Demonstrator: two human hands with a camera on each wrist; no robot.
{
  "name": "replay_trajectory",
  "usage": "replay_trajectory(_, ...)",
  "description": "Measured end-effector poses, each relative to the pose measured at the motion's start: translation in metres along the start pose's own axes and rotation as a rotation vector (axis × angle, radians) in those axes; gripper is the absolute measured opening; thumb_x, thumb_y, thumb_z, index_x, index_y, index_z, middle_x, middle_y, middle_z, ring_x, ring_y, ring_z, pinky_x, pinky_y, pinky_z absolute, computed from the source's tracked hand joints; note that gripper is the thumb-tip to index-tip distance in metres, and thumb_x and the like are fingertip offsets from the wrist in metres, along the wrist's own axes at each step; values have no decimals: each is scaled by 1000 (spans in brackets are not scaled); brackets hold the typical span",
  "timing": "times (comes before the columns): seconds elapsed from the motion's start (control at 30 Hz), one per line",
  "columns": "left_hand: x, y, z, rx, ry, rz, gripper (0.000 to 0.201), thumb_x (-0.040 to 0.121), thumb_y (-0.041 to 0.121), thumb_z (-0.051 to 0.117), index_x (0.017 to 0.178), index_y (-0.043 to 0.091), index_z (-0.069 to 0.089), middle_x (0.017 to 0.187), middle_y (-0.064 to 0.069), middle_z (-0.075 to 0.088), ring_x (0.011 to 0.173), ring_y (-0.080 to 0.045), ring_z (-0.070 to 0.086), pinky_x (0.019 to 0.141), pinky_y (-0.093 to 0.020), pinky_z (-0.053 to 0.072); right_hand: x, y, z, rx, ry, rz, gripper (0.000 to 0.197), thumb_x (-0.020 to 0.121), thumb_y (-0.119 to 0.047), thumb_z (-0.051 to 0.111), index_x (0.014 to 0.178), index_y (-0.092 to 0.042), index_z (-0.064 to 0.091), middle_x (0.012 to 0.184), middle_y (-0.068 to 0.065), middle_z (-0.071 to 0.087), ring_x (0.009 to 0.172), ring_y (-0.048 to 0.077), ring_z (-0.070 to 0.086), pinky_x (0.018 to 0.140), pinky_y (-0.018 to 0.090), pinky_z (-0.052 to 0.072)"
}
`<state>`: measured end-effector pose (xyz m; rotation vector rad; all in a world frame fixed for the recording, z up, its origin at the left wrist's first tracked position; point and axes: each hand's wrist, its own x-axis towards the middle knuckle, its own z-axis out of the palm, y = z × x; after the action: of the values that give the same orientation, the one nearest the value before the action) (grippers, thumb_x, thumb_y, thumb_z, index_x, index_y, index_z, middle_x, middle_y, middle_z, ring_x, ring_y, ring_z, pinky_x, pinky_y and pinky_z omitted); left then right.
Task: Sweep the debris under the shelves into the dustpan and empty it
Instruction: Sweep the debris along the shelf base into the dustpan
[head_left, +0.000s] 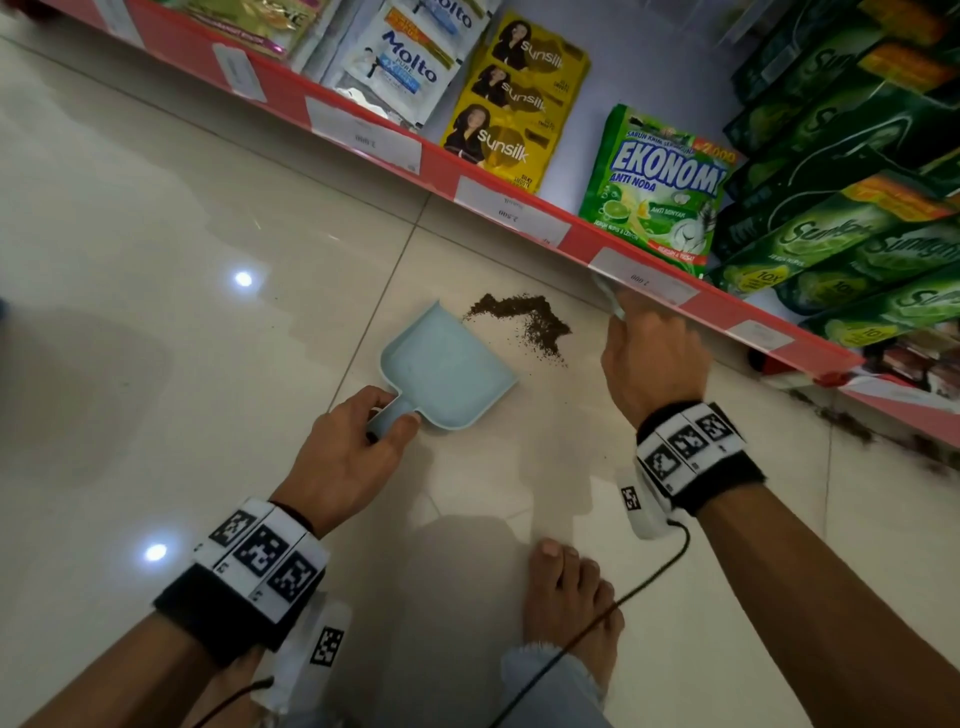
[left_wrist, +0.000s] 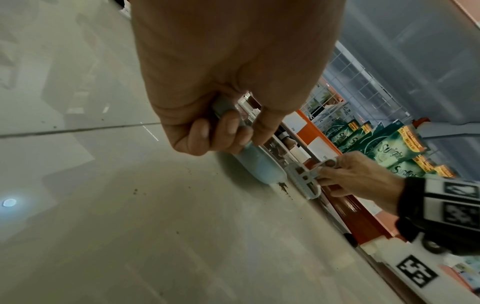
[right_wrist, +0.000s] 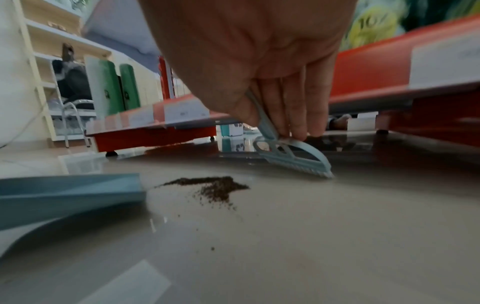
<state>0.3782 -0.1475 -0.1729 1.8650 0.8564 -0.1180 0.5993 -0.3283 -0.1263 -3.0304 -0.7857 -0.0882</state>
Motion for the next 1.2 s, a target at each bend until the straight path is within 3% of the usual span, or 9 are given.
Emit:
replay_trajectory(0.17,-1,-2,-1,2,6,7,17,95,38,60,97,21,60,72,6,62,59,-6,55,48,-13,36,31,-33,25,80,-57,-87,21,99,-16,46,109,-9,62,95,13,70,84,34,68,76,40,55)
replay_trajectory(0.33,-4,-4,-4,-9,8,-15,19,94,37,60,97,18,60,71,2,62,59,-11,56,53,-23,39,53,-52,34,252,-148,-289,31,95,-8,46,123,-11,60,113,12,67,97,33,65,84,41,55)
replay_trajectory(0.43,-5,-6,-7,-14,25,-16,19,95,36,60,97,17,60,71,2,62,60,-10,55,52,-22,37,42,-47,24,382,-179,-465,34,98,-15,49,129,-14,62,128,7,66,110,27,64,92,36,52)
replay_trajectory(0.53,-5,-8,-10,-8,33,-4,19,95,37,59,98,18,60,75,2,63,63,-10,56,54,-23,38,25,-31,9,422,-105,-527,33,99,-19,51,131,-19,62,121,2,70,92,23,69,77,32,55)
replay_trajectory(0.6,-5,-8,-10,-7,32,-6,19,95,37,59,98,18,59,76,2,63,65,-10,56,55,-24,38,18,-19,2,317,2,-455,34,98,-15,52,130,-21,60,99,4,73,68,23,65,59,28,49)
replay_trajectory(0.67,-5,-9,-9,-5,29,-7,19,95,37,59,97,18,58,74,4,61,63,-9,55,54,-23,37,16,-13,0,140,51,-310,30,94,-11,52,122,-18,61,85,6,70,63,28,62,57,25,40)
replay_trajectory(0.8,-7,-10,-7,1,22,4,18,95,38,59,95,20,58,72,5,61,61,-8,56,53,-22,36,22,-34,13,60,-65,-177,27,94,-4,47,116,-8,62,95,14,70,74,31,67,69,38,57)
replay_trajectory(1.03,-15,-18,-8,5,30,-29,21,95,39,60,99,18,59,76,2,64,65,-12,59,54,-25,41,59,-83,24,309,-255,-448,41,83,8,47,116,-7,65,114,15,69,101,33,63,86,45,53)
replay_trajectory(1.2,-19,-25,-14,-1,54,-58,21,95,38,59,100,17,60,75,2,64,63,-12,58,54,-26,39,57,-67,8,288,-379,-592,53,83,11,49,129,-11,63,135,10,61,120,31,60,98,45,51)
